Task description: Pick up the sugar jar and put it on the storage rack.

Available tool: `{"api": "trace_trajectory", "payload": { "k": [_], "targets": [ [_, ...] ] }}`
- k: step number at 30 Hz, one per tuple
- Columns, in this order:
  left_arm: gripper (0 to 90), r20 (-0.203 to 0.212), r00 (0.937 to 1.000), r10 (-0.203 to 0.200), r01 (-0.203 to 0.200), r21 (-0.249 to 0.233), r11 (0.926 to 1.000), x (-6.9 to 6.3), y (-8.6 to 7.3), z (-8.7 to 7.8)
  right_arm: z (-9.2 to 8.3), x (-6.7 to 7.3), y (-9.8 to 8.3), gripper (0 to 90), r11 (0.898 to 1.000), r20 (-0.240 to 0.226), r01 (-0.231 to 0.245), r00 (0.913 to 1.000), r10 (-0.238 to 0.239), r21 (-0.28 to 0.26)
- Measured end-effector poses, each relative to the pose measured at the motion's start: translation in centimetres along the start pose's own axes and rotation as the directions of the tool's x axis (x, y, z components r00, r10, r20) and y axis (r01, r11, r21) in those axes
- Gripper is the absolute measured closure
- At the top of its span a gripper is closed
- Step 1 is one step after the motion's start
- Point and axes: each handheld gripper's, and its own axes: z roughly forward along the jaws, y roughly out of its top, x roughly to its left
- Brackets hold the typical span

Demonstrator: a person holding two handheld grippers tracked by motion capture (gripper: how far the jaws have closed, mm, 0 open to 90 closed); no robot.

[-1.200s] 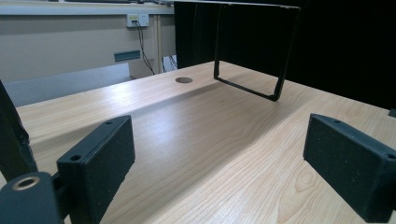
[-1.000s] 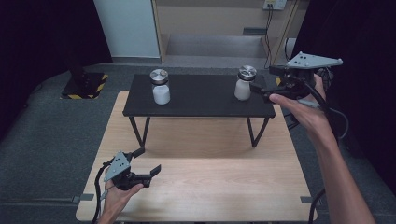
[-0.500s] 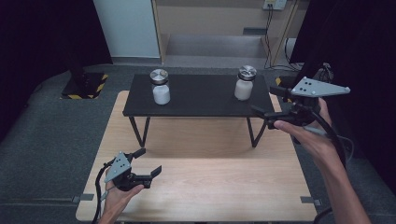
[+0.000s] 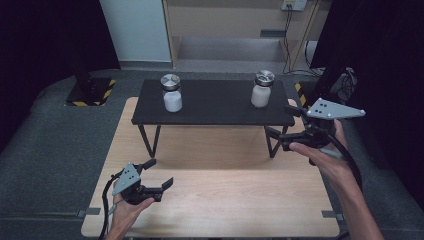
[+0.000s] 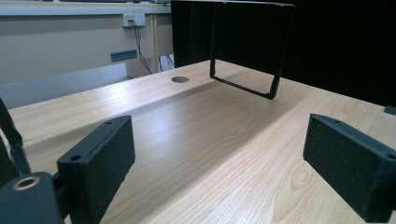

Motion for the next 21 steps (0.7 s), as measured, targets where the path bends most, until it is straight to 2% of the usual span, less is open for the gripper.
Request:
{"api": "trace_trajectory", "payload": {
  "k": [11,17,21],
  "targets": [
    [7.5,0.002,1.0000,-0.002,0.002,-0.002,1.0000,0.0,0.0,0.0,-0.2,0.4,-1.2,11.5,1.000,-0.002,-0.002,1.0000,0.002,-0.013],
    [7.5,0.004,1.0000,0.001,-0.001,0.002,1.0000,-0.1,0.0,0.1,0.1,0.6,-2.8,11.5,1.000,-0.008,-0.016,0.9998,0.016,-0.008],
    [7.5,0.005,1.0000,0.003,-0.003,0.001,1.0000,-0.1,0.0,0.1,0.3,0.9,-4.0,11.5,1.000,0.003,-0.022,0.9998,0.022,-0.012]
  ]
}}
